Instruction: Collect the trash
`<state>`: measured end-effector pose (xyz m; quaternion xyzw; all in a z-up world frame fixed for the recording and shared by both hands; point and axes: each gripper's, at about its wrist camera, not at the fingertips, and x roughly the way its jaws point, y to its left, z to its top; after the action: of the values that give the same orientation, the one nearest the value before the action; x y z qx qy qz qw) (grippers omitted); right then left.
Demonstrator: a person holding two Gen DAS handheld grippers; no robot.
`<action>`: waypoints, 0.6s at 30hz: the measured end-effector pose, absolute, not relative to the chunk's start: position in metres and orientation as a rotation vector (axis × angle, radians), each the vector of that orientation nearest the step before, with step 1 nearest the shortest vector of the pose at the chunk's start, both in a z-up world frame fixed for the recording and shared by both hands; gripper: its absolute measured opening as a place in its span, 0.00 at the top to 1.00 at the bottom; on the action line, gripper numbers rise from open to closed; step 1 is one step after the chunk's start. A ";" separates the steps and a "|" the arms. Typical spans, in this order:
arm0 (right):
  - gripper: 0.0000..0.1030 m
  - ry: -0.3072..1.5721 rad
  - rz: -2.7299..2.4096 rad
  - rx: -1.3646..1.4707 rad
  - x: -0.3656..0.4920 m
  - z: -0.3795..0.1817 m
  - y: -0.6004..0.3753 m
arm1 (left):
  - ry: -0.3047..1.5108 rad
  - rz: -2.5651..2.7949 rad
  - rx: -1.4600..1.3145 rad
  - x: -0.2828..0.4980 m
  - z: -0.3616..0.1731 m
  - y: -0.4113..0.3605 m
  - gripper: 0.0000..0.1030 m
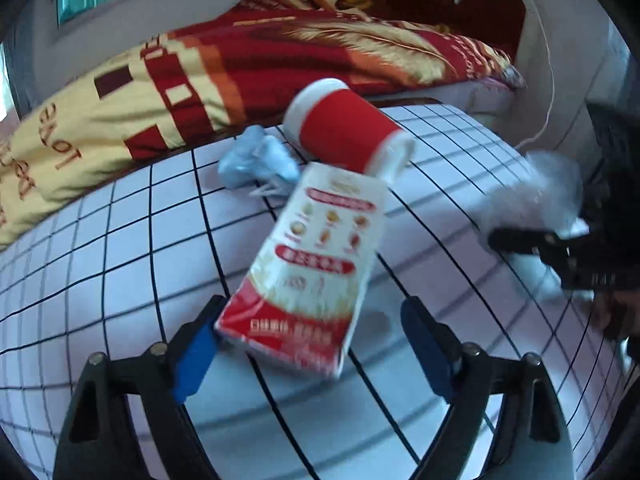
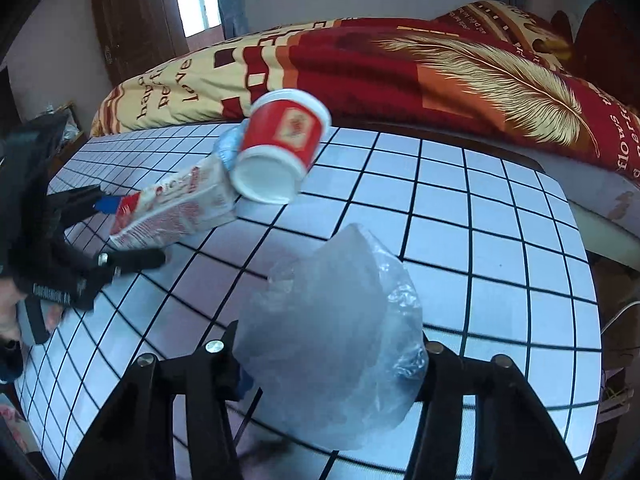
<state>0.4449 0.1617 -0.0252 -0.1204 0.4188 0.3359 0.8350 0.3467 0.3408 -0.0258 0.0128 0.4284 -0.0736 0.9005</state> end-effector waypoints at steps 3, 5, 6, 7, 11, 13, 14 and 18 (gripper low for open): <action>0.50 0.886 0.716 -0.255 0.441 -0.025 0.164 | 0.879 -0.128 0.026 0.339 -0.027 0.332 0.35; 0.52 0.891 0.713 -0.241 0.438 -0.025 0.164 | 0.883 -0.097 0.015 0.338 -0.027 0.329 0.48; 0.53 0.892 0.713 -0.242 0.436 -0.024 0.164 | 0.873 -0.084 0.008 0.337 -0.026 0.329 0.48; 0.53 0.885 0.710 -0.245 0.433 -0.023 0.164 | 0.861 -0.075 0.002 0.337 -0.024 0.329 0.49; 0.55 0.856 0.708 -0.221 0.420 -0.010 0.154 | 0.801 -0.032 -0.003 0.321 -0.014 0.323 0.49; 0.55 0.838 0.713 -0.217 0.411 -0.002 0.148 | 0.780 -0.030 -0.007 0.308 -0.008 0.319 0.49; 0.55 0.831 0.714 -0.219 0.407 0.001 0.146 | 0.770 -0.020 0.002 0.296 -0.004 0.315 0.49; 0.55 0.790 0.715 -0.229 0.379 0.017 0.131 | 0.782 -0.005 -0.007 0.270 -0.001 0.308 0.49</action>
<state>0.3792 0.1305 0.0172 -0.1091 0.3759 0.3400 0.8551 0.2700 0.3084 -0.0014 -0.0035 0.3813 -0.0023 0.9244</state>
